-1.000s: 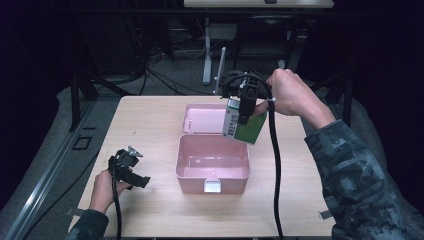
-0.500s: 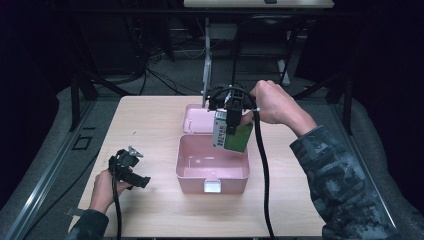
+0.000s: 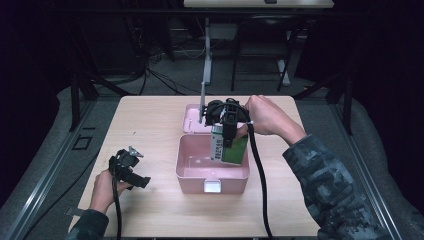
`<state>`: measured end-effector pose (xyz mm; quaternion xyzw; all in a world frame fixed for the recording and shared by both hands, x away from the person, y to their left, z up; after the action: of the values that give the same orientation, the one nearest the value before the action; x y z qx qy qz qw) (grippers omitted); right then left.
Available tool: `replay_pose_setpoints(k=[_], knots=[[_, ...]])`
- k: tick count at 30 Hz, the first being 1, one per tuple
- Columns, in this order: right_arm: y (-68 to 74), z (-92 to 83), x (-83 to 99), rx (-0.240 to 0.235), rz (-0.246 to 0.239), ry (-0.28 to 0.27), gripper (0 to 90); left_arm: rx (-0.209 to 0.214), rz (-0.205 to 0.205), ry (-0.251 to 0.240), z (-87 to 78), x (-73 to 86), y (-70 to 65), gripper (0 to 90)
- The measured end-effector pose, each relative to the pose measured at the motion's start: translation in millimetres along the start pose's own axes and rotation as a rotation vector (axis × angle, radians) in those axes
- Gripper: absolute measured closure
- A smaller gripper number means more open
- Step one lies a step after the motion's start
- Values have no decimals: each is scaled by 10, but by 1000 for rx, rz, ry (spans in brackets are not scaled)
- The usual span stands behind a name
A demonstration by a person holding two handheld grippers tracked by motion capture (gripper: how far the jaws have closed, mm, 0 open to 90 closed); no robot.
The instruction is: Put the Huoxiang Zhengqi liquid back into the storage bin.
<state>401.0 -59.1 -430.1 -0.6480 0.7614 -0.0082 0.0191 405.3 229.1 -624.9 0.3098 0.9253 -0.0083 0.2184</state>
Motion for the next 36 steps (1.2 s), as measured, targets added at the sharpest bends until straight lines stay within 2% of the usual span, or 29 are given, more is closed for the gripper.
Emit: replay_pose_setpoints(k=[4,8,13,20,25,36], knots=[[30,87,9,-13,-11,8,630,0,1,0,1,0,0,1],[79,249,28,-26,-24,29,630,0,1,1,2,0,0,1],[101,392,60,-23,-32,58,630,3,-1,2,7,2,-3,1],[139,544,83,-42,-43,66,629,2,4,3,10,0,-8,1],[184,685,89,-54,-72,60,628,2,5,5,12,3,-6,1],[224,837,126,-63,-85,72,625,0,7,6,17,2,-6,1]])
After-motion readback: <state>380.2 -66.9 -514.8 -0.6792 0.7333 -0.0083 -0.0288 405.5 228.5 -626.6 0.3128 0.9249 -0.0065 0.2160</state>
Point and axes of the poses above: each handheld gripper's, and its own axes: z roughly forward along the jaws, x roughly out of its underside, y roughly to its left, the point moved 10 cm from there along z, roughly forward along the jaws, and after that the axes turned 2 degrees about y, right-handed, at the moved point
